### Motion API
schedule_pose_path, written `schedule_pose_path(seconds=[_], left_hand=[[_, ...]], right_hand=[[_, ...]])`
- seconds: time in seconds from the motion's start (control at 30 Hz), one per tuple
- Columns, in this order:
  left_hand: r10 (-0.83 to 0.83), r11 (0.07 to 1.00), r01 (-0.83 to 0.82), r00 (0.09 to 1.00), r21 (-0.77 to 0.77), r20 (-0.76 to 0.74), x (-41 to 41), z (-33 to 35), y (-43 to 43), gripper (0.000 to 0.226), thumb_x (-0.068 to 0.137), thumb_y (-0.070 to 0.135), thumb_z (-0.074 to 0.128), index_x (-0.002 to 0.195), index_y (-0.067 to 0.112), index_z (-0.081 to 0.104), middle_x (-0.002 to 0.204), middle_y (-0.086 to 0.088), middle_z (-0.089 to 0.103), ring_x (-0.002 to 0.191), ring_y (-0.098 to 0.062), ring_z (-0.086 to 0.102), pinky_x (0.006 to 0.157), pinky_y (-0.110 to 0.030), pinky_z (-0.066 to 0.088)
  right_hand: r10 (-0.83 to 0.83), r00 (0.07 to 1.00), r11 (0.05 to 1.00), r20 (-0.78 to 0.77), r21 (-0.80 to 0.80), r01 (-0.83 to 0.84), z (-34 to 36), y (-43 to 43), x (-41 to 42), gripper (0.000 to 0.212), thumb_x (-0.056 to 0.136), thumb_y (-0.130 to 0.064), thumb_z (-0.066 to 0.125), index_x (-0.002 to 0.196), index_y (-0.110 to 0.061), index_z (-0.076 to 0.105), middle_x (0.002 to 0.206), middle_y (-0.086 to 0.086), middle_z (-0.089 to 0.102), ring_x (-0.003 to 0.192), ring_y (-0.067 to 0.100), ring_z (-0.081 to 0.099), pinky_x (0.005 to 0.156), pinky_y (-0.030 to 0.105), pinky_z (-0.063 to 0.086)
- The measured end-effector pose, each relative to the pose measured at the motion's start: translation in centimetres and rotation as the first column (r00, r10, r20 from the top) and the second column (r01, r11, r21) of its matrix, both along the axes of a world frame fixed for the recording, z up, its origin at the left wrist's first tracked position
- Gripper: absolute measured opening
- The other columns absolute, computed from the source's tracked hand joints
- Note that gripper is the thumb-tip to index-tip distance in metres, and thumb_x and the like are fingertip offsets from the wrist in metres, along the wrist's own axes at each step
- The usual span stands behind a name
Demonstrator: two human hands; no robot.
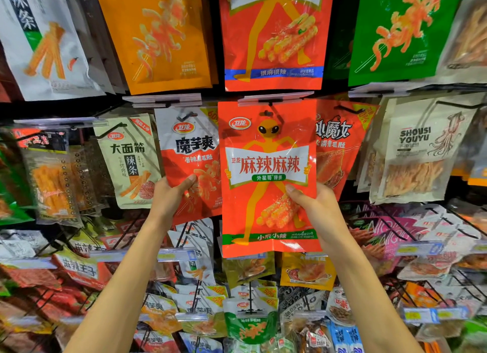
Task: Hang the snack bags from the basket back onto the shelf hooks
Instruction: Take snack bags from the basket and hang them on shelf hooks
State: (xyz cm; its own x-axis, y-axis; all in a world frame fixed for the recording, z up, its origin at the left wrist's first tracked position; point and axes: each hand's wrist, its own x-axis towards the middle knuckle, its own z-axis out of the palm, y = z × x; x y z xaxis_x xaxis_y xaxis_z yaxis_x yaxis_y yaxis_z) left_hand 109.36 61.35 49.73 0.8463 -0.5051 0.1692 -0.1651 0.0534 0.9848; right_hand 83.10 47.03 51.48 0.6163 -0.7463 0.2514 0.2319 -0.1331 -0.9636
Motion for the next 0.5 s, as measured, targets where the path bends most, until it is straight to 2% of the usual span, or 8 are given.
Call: schedule_pose_path(seconds=[0.2,0.33,0.43,0.5], left_hand=[[0.001,1.000,-0.001,1.000,-0.011,-0.001,0.0,0.0,-0.1,0.017,0.088,0.023,0.074,0.103,0.018,0.072,0.102,-0.001,0.076,0.099,-0.021,0.071,0.099,-0.048,0.051],[0.004,1.000,-0.004,1.000,-0.002,-0.013,0.0,0.1,-0.1,0.008,0.088,0.023,0.073,0.096,0.023,0.072,0.100,0.000,0.076,0.099,-0.022,0.071,0.099,-0.049,0.051],[0.001,1.000,-0.001,1.000,0.006,-0.012,-0.1,0.2,-0.1,0.008,0.089,0.024,0.073,0.096,0.024,0.072,0.100,0.001,0.076,0.099,-0.021,0.071,0.098,-0.049,0.051],[-0.005,1.000,0.006,1.000,0.012,-0.011,-0.1,0.2,-0.1,0.010,0.089,0.025,0.073,0.099,0.024,0.072,0.100,0.001,0.076,0.098,-0.021,0.071,0.097,-0.048,0.052]], right_hand=[[-0.005,1.000,1.000,-0.001,-0.004,0.005,-0.3,-0.7,0.4,0.020,0.095,-0.023,0.063,0.113,-0.031,0.066,0.110,-0.014,0.073,0.102,0.003,0.068,0.086,0.027,0.053],[-0.036,0.999,0.999,-0.038,0.011,0.037,-0.5,-2.0,1.6,0.017,0.096,-0.022,0.063,0.111,-0.029,0.067,0.104,-0.013,0.074,0.097,0.003,0.069,0.080,0.022,0.053],[-0.072,0.994,0.997,-0.077,0.006,0.073,-0.3,-3.2,2.8,0.012,0.097,-0.020,0.061,0.105,-0.028,0.066,0.095,-0.018,0.071,0.087,-0.002,0.066,0.068,0.014,0.048],[-0.091,0.991,0.996,-0.094,0.006,0.092,-0.3,-4.0,3.6,0.013,0.097,-0.019,0.061,0.105,-0.028,0.066,0.095,-0.017,0.069,0.088,-0.002,0.064,0.070,0.017,0.047]])
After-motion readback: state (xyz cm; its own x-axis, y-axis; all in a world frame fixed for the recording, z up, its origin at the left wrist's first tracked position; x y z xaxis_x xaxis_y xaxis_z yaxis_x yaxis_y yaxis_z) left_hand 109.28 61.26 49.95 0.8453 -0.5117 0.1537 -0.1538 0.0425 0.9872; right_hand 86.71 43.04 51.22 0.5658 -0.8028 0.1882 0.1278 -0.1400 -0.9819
